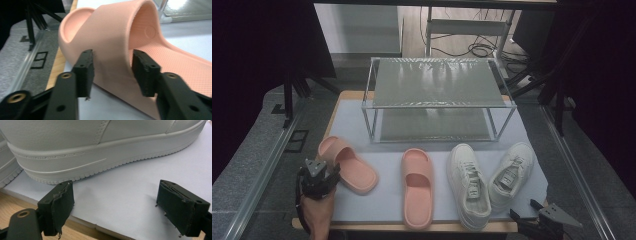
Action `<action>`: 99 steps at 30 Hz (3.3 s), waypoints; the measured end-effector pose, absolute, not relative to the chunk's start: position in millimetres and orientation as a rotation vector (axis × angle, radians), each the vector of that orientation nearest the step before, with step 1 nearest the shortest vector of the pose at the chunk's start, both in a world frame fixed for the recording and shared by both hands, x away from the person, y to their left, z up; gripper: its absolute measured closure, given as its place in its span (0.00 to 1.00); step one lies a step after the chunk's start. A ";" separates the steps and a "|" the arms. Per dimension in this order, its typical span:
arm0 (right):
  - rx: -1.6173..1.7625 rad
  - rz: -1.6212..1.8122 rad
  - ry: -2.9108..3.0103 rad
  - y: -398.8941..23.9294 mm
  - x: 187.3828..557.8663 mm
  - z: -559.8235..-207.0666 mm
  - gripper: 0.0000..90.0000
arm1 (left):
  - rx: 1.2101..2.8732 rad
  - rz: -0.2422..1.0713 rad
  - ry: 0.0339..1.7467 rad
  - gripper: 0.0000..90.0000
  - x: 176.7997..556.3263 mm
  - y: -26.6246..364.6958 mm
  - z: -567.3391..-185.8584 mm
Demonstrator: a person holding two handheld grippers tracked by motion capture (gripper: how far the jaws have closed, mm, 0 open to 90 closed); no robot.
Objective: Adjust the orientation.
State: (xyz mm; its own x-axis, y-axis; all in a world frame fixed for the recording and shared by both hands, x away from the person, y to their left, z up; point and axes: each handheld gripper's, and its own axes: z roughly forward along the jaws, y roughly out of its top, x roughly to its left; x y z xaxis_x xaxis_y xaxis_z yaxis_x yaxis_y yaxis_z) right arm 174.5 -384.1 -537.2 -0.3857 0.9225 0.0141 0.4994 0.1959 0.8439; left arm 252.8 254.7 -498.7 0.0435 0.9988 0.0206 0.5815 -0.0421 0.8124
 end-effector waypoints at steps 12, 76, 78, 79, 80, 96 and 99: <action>1.322 1.094 1.969 -384.1 174.6 -537.2 0.16 | 1.694 0.812 1.632 0.74 261.0 260.8 -499.0; 1.321 1.099 1.969 -384.4 174.9 -537.4 0.16 | 1.792 0.627 1.315 0.91 244.3 230.2 -464.0; 1.322 1.099 1.969 -384.5 174.8 -537.3 0.16 | 1.798 0.623 1.306 0.91 248.6 225.7 -464.6; 1.322 1.100 1.969 -384.5 174.8 -537.3 0.16 | 1.801 0.617 1.297 0.91 253.4 221.6 -464.9; 1.323 1.101 1.969 -384.6 174.8 -537.3 0.16 | 1.801 0.617 1.297 0.91 253.4 221.6 -464.9; 1.325 1.105 1.967 -384.9 174.8 -537.4 0.16 | 1.835 0.637 1.248 0.90 296.3 191.8 -462.6; 1.326 1.106 1.969 -385.3 174.7 -537.2 0.16 | 1.834 0.636 1.248 0.90 306.0 188.9 -465.3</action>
